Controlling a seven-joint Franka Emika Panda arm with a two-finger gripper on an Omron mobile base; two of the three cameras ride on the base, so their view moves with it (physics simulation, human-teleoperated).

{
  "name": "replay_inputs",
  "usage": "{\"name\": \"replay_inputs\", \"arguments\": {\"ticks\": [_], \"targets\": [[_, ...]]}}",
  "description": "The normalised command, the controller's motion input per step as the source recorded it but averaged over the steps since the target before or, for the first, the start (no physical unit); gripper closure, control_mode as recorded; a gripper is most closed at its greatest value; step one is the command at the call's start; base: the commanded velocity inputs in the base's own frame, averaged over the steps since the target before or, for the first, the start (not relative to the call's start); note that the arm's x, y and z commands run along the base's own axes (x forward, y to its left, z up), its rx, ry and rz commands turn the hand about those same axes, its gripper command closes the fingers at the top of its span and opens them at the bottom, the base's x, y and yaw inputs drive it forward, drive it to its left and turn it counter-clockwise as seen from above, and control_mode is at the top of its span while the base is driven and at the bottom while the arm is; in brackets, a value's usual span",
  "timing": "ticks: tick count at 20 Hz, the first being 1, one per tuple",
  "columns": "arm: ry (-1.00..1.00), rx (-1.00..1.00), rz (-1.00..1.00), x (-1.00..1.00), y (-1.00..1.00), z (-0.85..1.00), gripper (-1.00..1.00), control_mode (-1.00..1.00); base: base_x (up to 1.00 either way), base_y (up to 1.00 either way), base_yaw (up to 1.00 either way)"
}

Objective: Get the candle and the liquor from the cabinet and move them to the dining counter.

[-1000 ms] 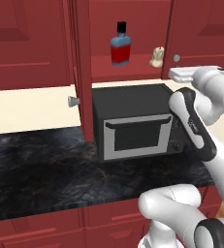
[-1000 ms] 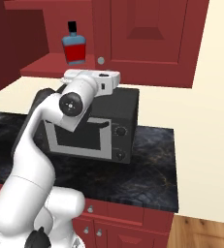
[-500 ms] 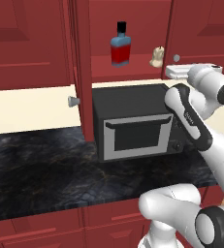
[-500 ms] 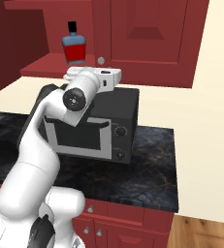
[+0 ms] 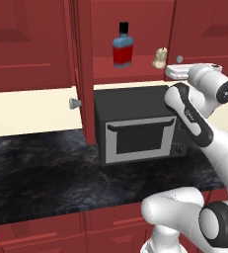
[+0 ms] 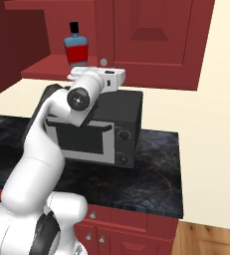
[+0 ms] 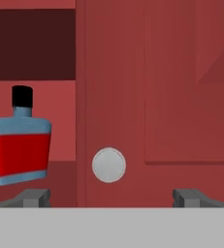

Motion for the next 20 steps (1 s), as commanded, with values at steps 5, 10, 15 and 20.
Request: {"name": "replay_inputs", "arguments": {"ticks": [5, 10, 15, 20], "targets": [[0.00, 0.00, 0.00, 0.12, 0.00, 0.00, -1.00, -1.00, 0.00, 0.00, 0.00], [0.00, 0.00, 0.00, 0.11, 0.00, 0.04, -1.00, -1.00, 0.00, 0.00, 0.00], [0.00, 0.00, 0.00, 0.07, 0.00, 0.03, -1.00, -1.00, 0.00, 0.00, 0.00], [0.00, 0.00, 0.00, 0.11, 0.00, 0.00, -1.00, -1.00, 0.00, 0.00, 0.00]]}}
